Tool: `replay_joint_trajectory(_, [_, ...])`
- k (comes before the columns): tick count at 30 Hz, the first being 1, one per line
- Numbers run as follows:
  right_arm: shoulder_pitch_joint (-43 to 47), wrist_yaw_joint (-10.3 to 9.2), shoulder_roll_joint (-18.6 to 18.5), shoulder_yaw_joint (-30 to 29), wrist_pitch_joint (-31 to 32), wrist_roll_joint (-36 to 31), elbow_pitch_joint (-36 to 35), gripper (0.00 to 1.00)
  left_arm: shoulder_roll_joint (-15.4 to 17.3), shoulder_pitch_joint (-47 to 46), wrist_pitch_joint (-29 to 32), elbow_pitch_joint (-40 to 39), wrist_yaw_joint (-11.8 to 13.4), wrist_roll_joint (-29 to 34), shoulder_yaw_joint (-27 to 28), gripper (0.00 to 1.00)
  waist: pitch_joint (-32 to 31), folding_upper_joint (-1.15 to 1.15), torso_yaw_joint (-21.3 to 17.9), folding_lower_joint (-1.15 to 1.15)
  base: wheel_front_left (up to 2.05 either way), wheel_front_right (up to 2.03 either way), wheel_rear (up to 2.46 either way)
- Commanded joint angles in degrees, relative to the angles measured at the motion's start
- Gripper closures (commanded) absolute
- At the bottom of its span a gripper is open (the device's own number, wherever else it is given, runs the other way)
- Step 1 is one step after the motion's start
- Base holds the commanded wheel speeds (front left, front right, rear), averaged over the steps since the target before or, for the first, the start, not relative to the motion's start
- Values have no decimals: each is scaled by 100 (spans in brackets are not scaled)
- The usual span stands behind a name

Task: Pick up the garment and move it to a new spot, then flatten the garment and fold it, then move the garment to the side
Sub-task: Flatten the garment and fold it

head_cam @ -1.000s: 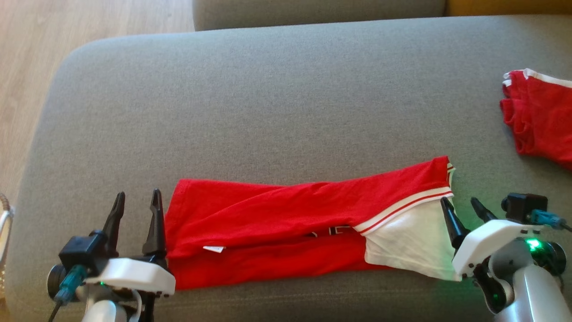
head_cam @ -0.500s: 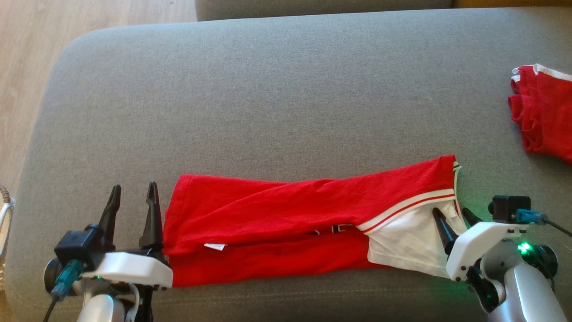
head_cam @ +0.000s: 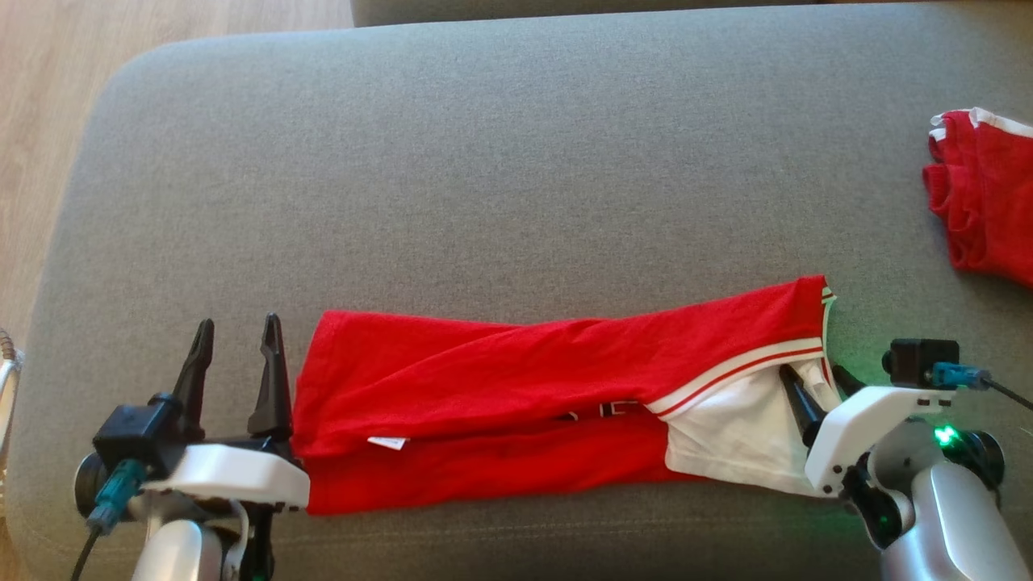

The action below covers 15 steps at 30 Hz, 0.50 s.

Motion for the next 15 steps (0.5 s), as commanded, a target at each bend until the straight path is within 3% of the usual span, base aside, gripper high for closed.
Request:
replay_joint_trajectory(1, [-105, -2, -24, 192, 85, 50, -9, 0, 44, -254, -71, -196, -16, 56, 234, 0, -1, 0, -2, 0, 0, 0, 0])
replay_joint_trajectory(2, [-109, -2, -24, 245, 115, 129, 15, 15, 45, -258, -71, -196, -20, 63, 248, 0, 1, 0, -7, 0, 0, 0, 0])
replay_joint_trajectory(3, [-115, -2, -24, 302, 127, 207, 25, 65, 46, -264, -71, -195, -25, 72, 259, 0, 1, 0, -10, 0, 0, 0, 0])
replay_joint_trajectory(4, [-118, -2, -24, 356, 121, 258, 24, 100, 46, -270, -71, -191, -30, 80, 269, 0, -8, 0, -14, 0, 0, 0, 0])
replay_joint_trajectory(9, [-138, -2, -24, 378, -21, 285, -43, 100, 42, -248, -71, -147, -49, 107, 317, 0, -133, 0, -56, 0, 0, 0, 0])
replay_joint_trajectory(15, [-221, -2, -24, -107, -31, -104, -153, 100, 9, -163, -71, -128, -42, 115, 297, 0, -296, 0, -94, 0, 0, 0, 0])
